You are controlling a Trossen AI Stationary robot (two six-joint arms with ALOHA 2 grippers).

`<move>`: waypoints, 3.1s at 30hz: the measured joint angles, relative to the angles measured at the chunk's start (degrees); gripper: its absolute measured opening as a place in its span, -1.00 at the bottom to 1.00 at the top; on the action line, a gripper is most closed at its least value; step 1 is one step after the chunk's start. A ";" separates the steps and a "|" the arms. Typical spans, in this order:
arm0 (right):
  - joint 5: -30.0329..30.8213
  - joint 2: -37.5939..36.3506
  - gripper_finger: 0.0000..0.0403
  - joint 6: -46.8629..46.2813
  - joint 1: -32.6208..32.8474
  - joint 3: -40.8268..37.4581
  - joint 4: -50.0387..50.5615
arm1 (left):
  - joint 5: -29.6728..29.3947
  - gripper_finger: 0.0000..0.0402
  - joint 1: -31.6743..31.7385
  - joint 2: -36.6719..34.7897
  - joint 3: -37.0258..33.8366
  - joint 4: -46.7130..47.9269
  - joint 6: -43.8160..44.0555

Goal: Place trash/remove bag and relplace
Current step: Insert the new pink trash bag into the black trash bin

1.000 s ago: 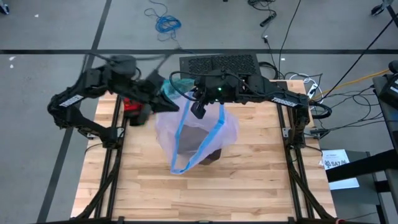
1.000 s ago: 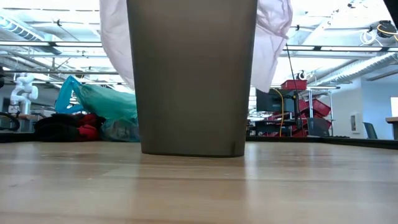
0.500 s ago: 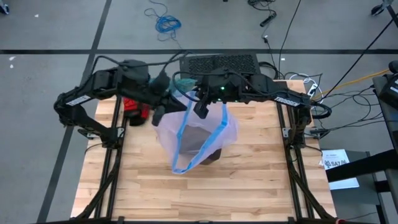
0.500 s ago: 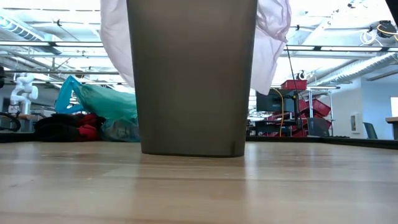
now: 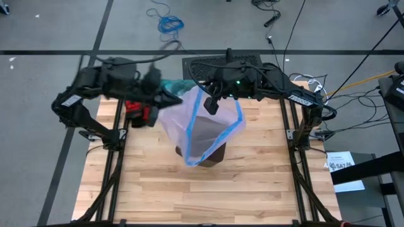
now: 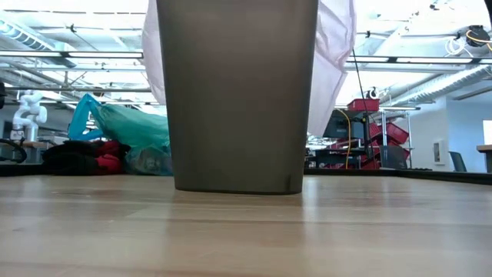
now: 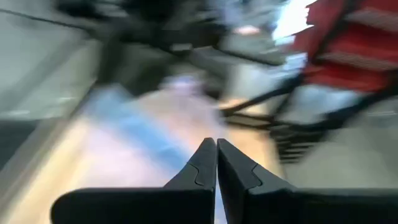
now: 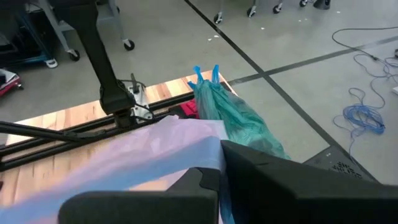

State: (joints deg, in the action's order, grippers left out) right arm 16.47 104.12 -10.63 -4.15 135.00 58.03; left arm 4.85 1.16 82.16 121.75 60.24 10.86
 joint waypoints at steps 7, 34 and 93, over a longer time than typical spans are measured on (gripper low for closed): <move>-0.06 0.00 -1.00 -0.20 -0.10 0.00 0.03 | -16.61 -0.99 -4.09 0.99 5.57 8.02 -1.26; 1.40 0.02 -1.00 -0.25 -0.97 0.00 -1.67 | -18.32 0.16 -3.66 11.46 5.49 15.71 17.44; 1.12 -4.81 -1.00 -0.68 5.71 -0.04 -8.03 | -7.57 -0.99 0.73 4.71 10.55 -6.14 0.89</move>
State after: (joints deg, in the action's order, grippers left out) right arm 17.58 99.31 -11.31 1.55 134.96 50.00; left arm -2.72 1.89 86.87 132.30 54.10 11.75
